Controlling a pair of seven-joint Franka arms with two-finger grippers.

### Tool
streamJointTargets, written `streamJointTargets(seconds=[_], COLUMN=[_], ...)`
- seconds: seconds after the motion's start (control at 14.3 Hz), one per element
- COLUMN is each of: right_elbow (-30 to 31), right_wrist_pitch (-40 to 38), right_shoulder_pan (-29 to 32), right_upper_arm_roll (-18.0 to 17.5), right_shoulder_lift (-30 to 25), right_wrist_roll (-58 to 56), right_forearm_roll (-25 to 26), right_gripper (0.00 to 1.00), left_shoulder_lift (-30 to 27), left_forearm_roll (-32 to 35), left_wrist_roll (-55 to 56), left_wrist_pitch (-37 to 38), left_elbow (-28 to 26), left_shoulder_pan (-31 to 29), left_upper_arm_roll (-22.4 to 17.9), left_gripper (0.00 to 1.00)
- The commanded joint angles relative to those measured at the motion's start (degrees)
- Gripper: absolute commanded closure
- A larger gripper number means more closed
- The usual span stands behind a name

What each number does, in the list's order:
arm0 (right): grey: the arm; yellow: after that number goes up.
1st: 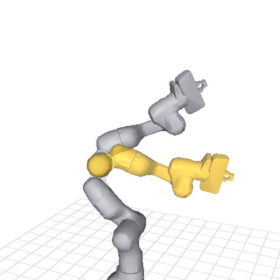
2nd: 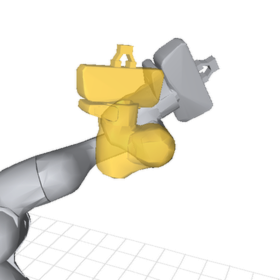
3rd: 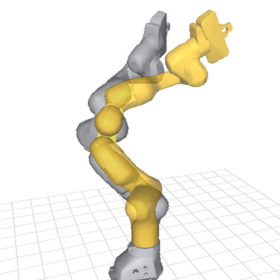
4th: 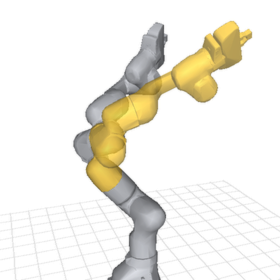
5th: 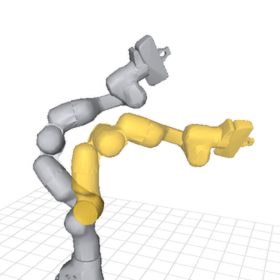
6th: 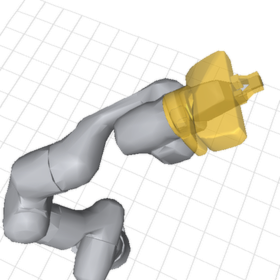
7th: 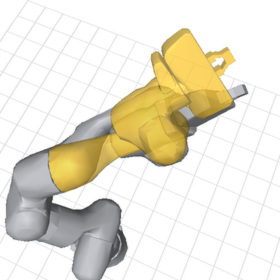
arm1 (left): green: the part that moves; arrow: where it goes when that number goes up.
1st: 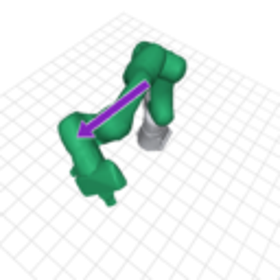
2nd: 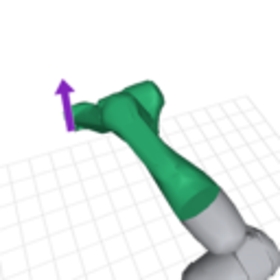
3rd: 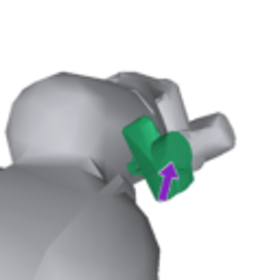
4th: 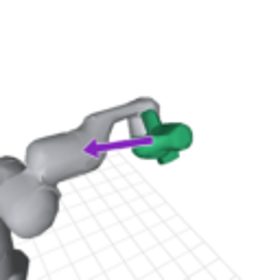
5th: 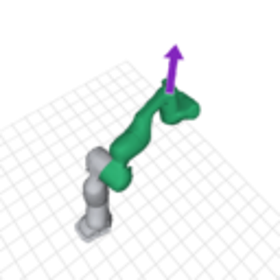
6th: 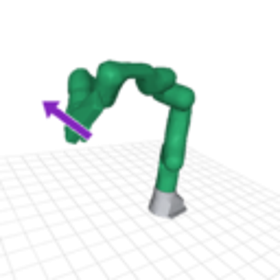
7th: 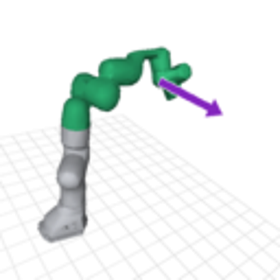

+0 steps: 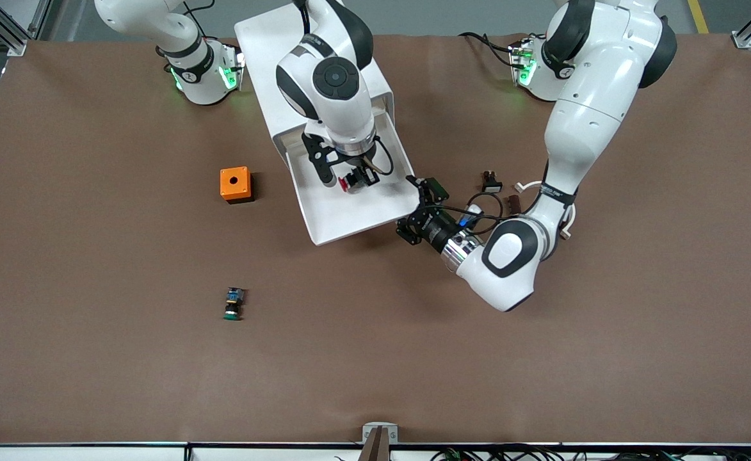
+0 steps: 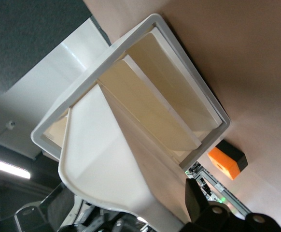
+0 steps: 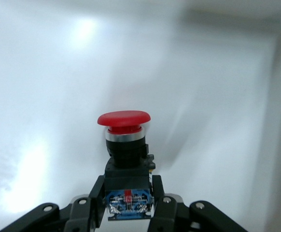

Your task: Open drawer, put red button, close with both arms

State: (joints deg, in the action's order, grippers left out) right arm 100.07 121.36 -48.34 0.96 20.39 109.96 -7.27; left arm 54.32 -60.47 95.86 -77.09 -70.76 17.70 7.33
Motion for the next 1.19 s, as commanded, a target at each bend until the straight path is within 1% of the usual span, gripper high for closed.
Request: streamJointTargets(seconds=[0.0, 0.14, 0.21, 0.28, 0.42, 0.77, 1.12], right_elbow=[-0.8, -1.8, -2.0, -2.0, -2.0, -2.3, -2.3], right_wrist_pitch=[-0.1, -0.2, -0.2, -0.2, -0.2, -0.3, -0.3], right_shoulder_pan=[0.3, 0.8, 0.8, 0.8, 0.7, 0.6, 0.7], right_upper_arm_roll=[0.4, 0.4, 0.4, 0.4, 0.4, 0.4, 0.4], right_shoulder_lift=[0.0, 0.2, 0.2, 0.2, 0.2, 0.2, 0.2], right_wrist_roll=[1.1, 1.2, 1.2, 1.3, 1.3, 1.3, 1.3], right_forearm_roll=[-0.3, -0.3, -0.3, -0.3, -0.3, -0.4, -0.4], right_gripper=[1.00, 1.00, 1.00, 1.00, 1.00, 1.00, 1.00], left_shoulder_lift=[-1.8, -2.6, -3.0, -3.0, -3.0, -1.9, 0.2], left_forearm_roll=[4.6, 9.5, 10.9, 11.2, 11.3, 11.3, 10.6], left_wrist_roll=[-12.2, -17.4, -18.7, -18.7, -18.2, -9.5, 0.6], left_wrist_pitch=[-1.9, -4.4, -6.8, -8.5, -9.4, -9.3, -9.2], left_elbow=[3.2, 4.1, 4.1, 4.1, 4.0, 3.0, 2.2], left_shoulder_pan=[0.6, 0.6, 0.6, 0.7, 1.8, 5.8, 8.1], left_upper_arm_roll=[-1.9, -2.1, -2.1, -2.1, -2.3, -1.6, -1.6], left_gripper=[0.00, 0.00, 0.00, 0.00, 0.00, 0.00, 0.00])
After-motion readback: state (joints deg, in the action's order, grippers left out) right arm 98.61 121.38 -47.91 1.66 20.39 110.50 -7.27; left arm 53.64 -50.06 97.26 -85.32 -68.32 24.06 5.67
